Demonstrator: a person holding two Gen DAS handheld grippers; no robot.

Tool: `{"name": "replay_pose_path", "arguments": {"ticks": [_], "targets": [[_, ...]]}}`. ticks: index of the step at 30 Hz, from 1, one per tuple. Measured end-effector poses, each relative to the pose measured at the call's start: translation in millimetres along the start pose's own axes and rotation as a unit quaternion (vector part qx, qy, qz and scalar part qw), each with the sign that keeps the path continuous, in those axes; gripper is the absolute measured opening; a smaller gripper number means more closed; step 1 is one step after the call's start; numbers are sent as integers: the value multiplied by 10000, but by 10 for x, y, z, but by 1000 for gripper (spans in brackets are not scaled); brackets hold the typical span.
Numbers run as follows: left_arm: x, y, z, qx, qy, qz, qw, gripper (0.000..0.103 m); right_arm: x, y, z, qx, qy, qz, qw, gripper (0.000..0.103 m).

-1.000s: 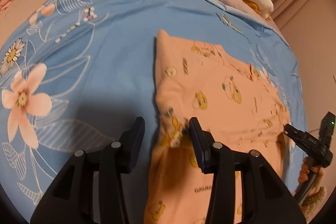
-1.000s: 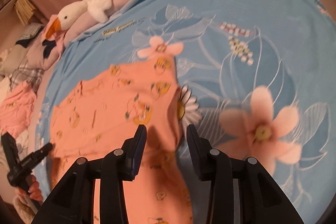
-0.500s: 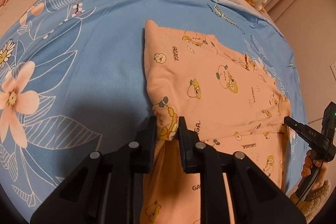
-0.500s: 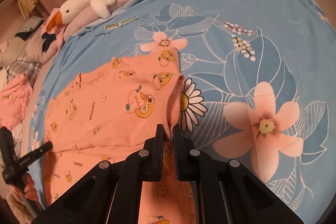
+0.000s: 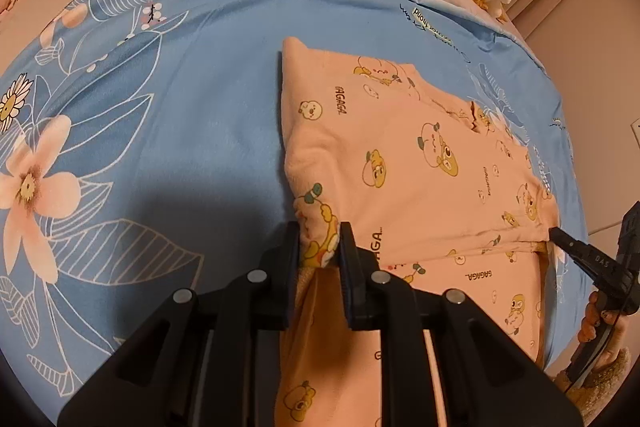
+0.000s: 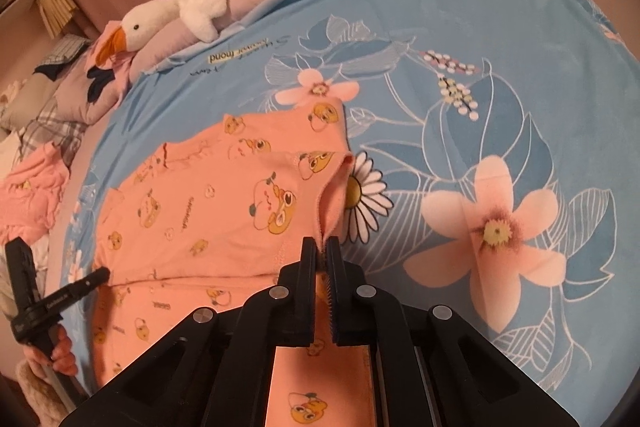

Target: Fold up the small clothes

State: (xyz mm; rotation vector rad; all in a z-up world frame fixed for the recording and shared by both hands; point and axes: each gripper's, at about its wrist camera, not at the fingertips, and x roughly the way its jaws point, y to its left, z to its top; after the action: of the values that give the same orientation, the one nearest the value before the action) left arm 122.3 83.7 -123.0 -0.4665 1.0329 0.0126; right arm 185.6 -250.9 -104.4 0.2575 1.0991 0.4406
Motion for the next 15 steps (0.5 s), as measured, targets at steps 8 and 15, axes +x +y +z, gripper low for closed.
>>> {"name": "replay_pose_path", "arguments": {"ticks": [8, 15], "targets": [[35, 27, -28, 10, 29, 2, 10000, 20, 129, -92, -73, 157, 168, -42, 9997, 6], [57, 54, -32, -76, 69, -37, 9999, 22, 38, -140, -15, 307, 99, 42, 9995, 6]]}}
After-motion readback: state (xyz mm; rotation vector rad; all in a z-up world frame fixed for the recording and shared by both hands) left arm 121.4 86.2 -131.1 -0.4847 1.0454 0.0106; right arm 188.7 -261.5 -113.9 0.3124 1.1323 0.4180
